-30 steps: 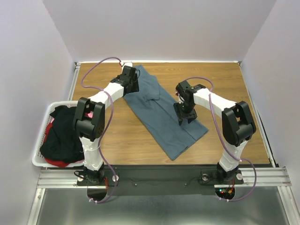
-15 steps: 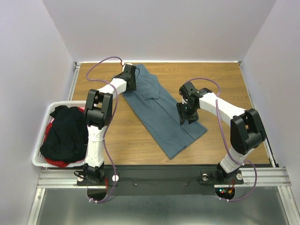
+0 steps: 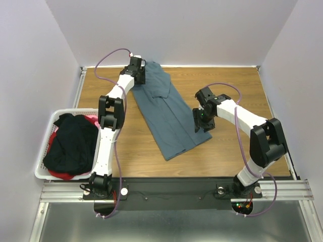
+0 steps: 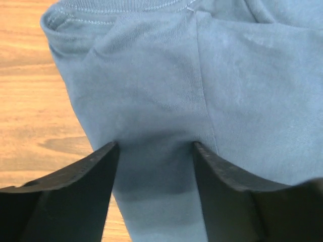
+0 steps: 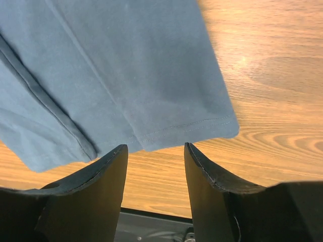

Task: Fold and stack the t-shirts
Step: Fold the tshirt

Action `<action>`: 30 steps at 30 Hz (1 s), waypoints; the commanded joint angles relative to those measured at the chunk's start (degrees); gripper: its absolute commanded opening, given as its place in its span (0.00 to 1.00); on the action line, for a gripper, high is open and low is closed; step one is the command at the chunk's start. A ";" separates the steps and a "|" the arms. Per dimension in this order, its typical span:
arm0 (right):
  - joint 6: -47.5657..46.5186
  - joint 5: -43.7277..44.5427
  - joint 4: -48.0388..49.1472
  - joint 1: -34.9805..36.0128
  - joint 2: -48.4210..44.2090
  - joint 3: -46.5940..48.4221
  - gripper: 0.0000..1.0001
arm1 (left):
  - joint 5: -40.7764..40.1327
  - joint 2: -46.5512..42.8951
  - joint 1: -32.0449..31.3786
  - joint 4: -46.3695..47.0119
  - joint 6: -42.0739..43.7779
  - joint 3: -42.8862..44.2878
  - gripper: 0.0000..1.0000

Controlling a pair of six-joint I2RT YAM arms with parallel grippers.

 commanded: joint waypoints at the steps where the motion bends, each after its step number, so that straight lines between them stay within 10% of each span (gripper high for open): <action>1: 1.90 3.49 1.42 -0.69 -3.24 2.17 0.55 | 4.24 -5.58 0.97 -0.14 1.11 -0.02 0.77; 16: 0.13 -0.98 5.19 -10.35 -7.28 -2.56 0.58 | -1.45 -67.72 -17.20 0.05 -31.04 -67.05 0.82; 22: 3.29 0.78 8.88 -10.71 -11.05 -7.05 0.58 | -3.90 -72.60 -38.00 0.57 -55.97 -82.12 0.82; 30: 5.15 -3.26 10.65 -10.62 -15.89 -11.19 0.58 | -7.87 -62.50 -51.58 -0.13 -70.43 -81.79 0.73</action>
